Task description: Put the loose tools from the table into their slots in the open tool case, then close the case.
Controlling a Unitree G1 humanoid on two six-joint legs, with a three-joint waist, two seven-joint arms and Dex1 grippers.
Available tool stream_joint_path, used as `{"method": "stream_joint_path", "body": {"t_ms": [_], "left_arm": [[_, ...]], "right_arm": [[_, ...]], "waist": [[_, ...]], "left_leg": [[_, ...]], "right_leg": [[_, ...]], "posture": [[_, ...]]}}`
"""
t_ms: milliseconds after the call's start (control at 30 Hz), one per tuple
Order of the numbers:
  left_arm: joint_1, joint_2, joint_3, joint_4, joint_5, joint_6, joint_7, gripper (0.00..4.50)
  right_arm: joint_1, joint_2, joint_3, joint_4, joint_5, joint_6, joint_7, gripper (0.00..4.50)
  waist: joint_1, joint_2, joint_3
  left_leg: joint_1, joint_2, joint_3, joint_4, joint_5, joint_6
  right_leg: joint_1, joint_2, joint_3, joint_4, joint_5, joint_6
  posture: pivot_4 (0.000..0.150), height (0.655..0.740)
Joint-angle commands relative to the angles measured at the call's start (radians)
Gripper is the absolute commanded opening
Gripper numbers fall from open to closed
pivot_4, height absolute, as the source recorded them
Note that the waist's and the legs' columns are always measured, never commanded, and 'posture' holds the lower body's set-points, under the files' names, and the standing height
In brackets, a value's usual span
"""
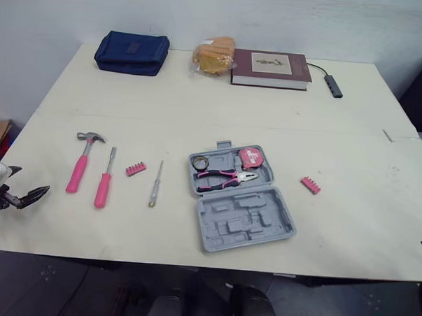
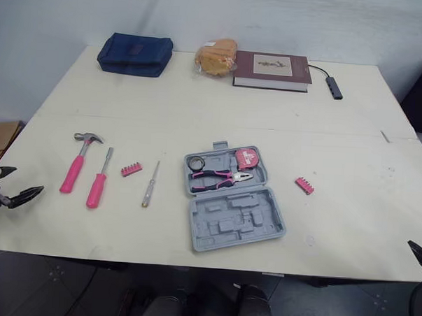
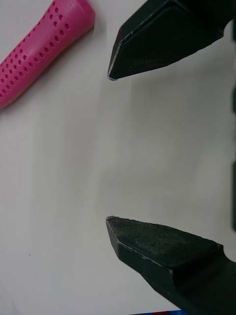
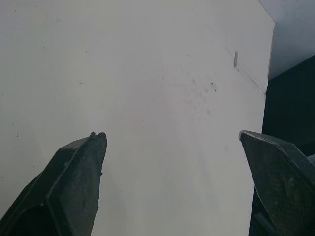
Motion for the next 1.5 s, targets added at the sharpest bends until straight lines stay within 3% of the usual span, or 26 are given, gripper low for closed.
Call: {"method": "stream_joint_path", "body": {"t_ms": [33,267,333,500,567,700,733,767,800,867,900,1167,1500], "left_arm": [[-0.052,0.001,0.028,-0.044,-0.053,0.055,-0.070,4.47],[-0.079,-0.096,0.049,-0.203,-0.154,0.148,-0.214,4.47],[-0.036,-0.160,0.015,-0.364,-0.183,0.195,-0.256,4.47],[0.048,-0.281,-0.056,-0.755,-0.215,0.320,-0.211,4.47],[0.088,-0.314,-0.092,-0.923,-0.250,0.424,-0.196,3.92],[0.146,-0.369,-0.207,-1.194,-0.260,0.593,-0.141,2.18],[0.153,-0.375,-0.226,-1.223,-0.246,0.608,-0.128,2.03],[0.159,-0.377,-0.237,-1.244,-0.236,0.621,-0.118,1.39],[0.168,-0.380,-0.259,-1.267,-0.215,0.624,-0.105,1.13],[0.177,-0.388,-0.291,-1.300,-0.190,0.648,-0.072,0.10],[0.181,-0.398,-0.301,-1.317,-0.182,0.667,-0.046,0.01],[0.228,-0.423,-0.391,-1.418,-0.149,0.792,0.036,0.01],[0.188,-0.479,-0.461,-1.419,-0.095,0.845,0.113,0.01]], "right_arm": [[0.003,-0.015,-0.018,0.002,0.022,-0.013,0.011,4.50],[-0.044,-0.015,0.015,-0.066,0.090,0.064,0.027,4.50],[-0.074,-0.022,0.060,-0.166,0.147,0.178,0.024,4.50],[-0.153,-0.019,0.182,-0.289,0.166,0.299,0.010,4.50],[-0.190,-0.010,0.233,-0.317,0.162,0.331,0.000,4.50],[-0.287,0.002,0.399,-0.392,0.126,0.395,-0.034,2.71],[-0.319,0.005,0.437,-0.405,0.113,0.410,-0.048,2.46],[-0.340,0.006,0.461,-0.414,0.105,0.421,-0.059,1.77],[-0.370,0.008,0.499,-0.424,0.092,0.438,-0.073,1.41],[-0.420,0.010,0.554,-0.427,0.066,0.459,-0.094,0.20],[-0.444,0.010,0.579,-0.425,0.058,0.470,-0.098,0.04],[-0.690,0.040,0.807,-0.256,-0.107,0.483,-0.136,0.04],[-0.832,0.107,0.917,-0.091,-0.192,0.460,-0.142,0.04]], "waist": [[0.000,0.000,0.000],[0.003,0.001,0.000],[-0.001,0.003,0.001],[-0.001,0.003,0.001],[0.002,0.003,0.001],[0.003,0.004,0.002],[0.004,0.004,0.002],[0.003,0.004,0.002],[0.003,0.004,0.002],[0.005,0.005,0.002],[0.007,0.005,0.002],[0.014,0.006,0.003],[0.025,0.010,0.005]], "left_leg": [[0.000,0.000,0.000,0.000,0.000,0.000],[0.001,0.000,-0.001,0.001,0.000,0.000],[0.001,0.000,-0.001,0.000,0.000,0.000],[0.000,0.002,0.000,0.003,0.000,0.000],[0.000,0.003,-0.001,0.002,0.000,-0.001],[-0.001,0.004,-0.001,0.003,0.000,-0.001],[-0.001,0.003,-0.001,0.003,0.000,-0.001],[-0.001,0.003,-0.001,0.003,0.000,-0.001],[-0.001,0.003,-0.001,0.004,0.000,-0.001],[-0.001,0.003,-0.002,0.004,0.000,-0.001],[-0.001,0.003,-0.002,0.004,0.001,-0.001],[-0.004,0.004,-0.005,0.006,0.001,-0.002],[-0.013,0.005,-0.011,0.018,0.000,-0.002]], "right_leg": [[0.000,0.000,0.000,0.000,0.000,0.000],[0.002,0.000,0.000,0.000,0.000,0.000],[0.002,0.001,0.000,-0.001,0.000,0.000],[0.003,0.000,0.004,-0.001,0.000,-0.001],[0.003,0.002,0.005,-0.003,0.000,-0.001],[0.003,0.003,0.005,-0.005,0.000,-0.001],[0.004,0.003,0.005,-0.004,0.000,-0.001],[0.004,0.004,0.005,-0.004,0.000,-0.001],[0.004,0.005,0.005,-0.004,0.000,-0.001],[0.004,0.007,0.004,-0.004,0.000,-0.001],[0.004,0.008,0.004,-0.004,0.000,-0.001],[0.003,0.008,0.002,-0.005,0.000,-0.002],[0.002,0.012,-0.001,-0.003,0.001,-0.002]], "posture": [[0.150,0.7400],[0.150,0.7400],[0.150,0.7400],[0.150,0.7400],[0.150,0.7400],[0.150,0.7400],[0.150,0.7400],[0.150,0.7400],[0.150,0.7400],[0.150,0.7400],[0.150,0.7400],[0.150,0.7400],[0.150,0.7400]]}}
